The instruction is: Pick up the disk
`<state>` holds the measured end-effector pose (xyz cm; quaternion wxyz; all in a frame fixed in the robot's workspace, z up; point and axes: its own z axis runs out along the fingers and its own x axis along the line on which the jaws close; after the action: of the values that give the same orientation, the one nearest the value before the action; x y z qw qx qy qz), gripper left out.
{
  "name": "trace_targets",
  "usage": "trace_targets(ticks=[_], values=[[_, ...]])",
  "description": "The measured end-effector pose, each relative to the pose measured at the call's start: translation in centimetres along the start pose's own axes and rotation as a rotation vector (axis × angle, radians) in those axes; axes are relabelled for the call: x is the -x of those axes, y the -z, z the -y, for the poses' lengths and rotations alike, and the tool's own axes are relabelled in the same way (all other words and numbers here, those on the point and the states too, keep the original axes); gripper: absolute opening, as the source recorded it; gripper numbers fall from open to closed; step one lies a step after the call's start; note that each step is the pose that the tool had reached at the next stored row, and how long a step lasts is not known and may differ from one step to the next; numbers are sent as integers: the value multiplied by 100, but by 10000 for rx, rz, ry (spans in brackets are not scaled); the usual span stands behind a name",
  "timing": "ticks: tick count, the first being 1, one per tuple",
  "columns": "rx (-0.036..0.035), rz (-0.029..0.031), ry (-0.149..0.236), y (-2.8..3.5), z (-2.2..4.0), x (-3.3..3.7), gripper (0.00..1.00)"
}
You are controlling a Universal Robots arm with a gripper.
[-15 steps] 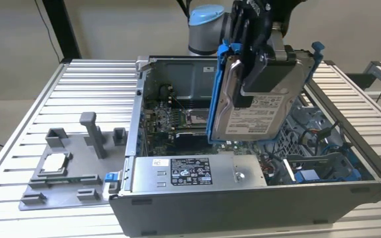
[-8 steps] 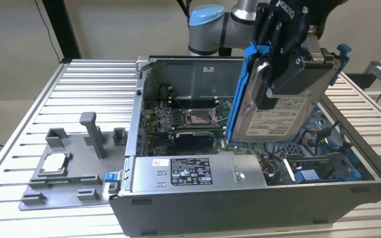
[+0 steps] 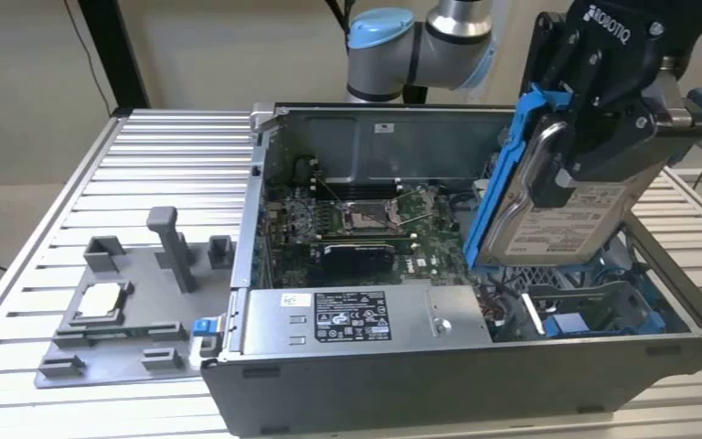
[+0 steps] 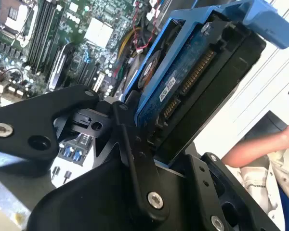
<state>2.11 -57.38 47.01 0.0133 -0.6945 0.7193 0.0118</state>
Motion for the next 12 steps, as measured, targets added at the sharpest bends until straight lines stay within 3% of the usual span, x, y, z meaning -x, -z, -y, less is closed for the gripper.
trace_targets(ticks=[12], values=[[14, -1, 0, -30, 512, -41, 0]])
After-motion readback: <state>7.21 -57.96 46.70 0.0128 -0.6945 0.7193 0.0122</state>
